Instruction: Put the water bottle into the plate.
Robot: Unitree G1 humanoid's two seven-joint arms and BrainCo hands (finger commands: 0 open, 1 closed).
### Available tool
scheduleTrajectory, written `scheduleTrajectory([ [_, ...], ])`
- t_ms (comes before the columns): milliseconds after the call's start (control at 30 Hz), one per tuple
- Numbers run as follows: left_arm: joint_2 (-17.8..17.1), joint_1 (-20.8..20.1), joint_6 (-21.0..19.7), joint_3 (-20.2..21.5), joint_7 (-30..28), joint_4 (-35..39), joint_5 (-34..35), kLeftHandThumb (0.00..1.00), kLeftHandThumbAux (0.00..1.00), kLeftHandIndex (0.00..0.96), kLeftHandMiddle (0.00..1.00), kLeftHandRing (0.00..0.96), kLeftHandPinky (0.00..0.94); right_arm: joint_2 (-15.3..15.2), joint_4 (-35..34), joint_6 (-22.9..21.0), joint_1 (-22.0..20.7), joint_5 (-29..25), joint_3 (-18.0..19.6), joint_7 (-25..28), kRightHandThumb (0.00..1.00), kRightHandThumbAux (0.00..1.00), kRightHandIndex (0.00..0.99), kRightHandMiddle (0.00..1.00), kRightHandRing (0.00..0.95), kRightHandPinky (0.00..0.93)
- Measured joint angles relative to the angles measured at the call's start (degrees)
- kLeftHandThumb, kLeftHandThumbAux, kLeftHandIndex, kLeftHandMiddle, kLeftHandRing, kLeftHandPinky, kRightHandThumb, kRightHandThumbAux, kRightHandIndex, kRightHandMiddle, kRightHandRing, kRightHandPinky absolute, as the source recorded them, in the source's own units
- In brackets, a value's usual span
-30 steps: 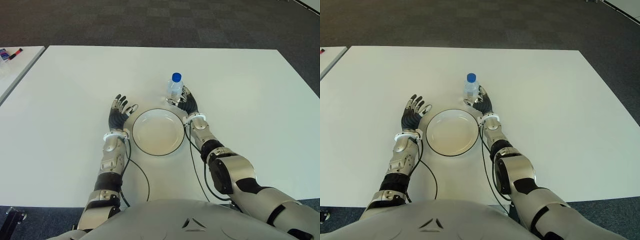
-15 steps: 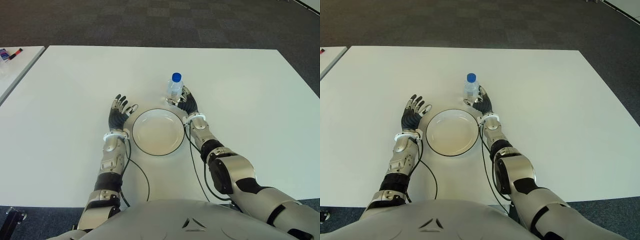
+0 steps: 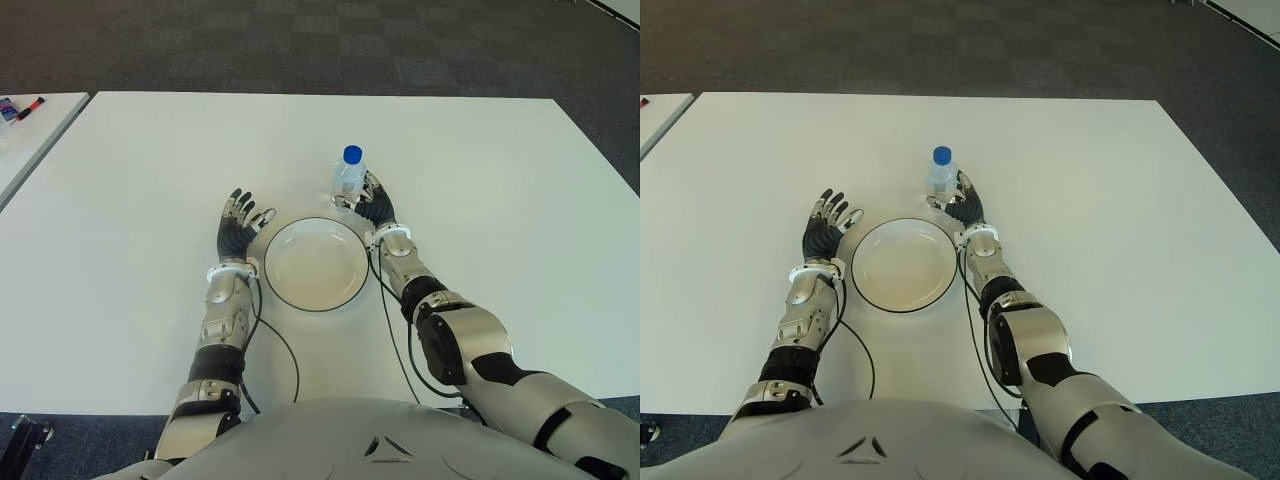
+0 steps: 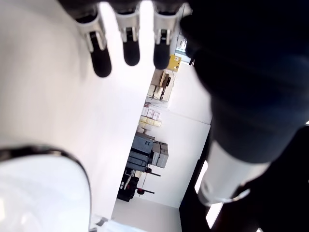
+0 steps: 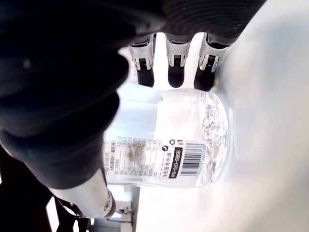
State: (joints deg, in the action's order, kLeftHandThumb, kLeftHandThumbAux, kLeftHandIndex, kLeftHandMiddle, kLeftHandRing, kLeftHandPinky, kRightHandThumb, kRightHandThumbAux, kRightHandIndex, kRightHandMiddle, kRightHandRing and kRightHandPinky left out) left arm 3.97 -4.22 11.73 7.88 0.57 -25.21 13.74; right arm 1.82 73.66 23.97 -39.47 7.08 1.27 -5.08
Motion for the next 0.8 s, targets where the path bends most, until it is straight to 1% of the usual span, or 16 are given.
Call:
scheduleTrajectory([
  [400,0.0,0.13,0.04,0.0,0.0,0.03,0.41,0.0,0.903,0.112,0.136,0.114,0.133,0.12,1.6,-3.8,-3.62,2.84,-1.56,-2.43,0.0,0.808,0.068,0.061,0.07,0.128],
  [800,0.04,0.65,0.07,-0.2,0.0,0.51,0.2,0.0,0.903,0.106,0.125,0.11,0.137,0.85,1.9,-5.37,-5.13,3.18,-2.13,-2.65,0.0,0.813,0.08,0.069,0.078,0.137],
])
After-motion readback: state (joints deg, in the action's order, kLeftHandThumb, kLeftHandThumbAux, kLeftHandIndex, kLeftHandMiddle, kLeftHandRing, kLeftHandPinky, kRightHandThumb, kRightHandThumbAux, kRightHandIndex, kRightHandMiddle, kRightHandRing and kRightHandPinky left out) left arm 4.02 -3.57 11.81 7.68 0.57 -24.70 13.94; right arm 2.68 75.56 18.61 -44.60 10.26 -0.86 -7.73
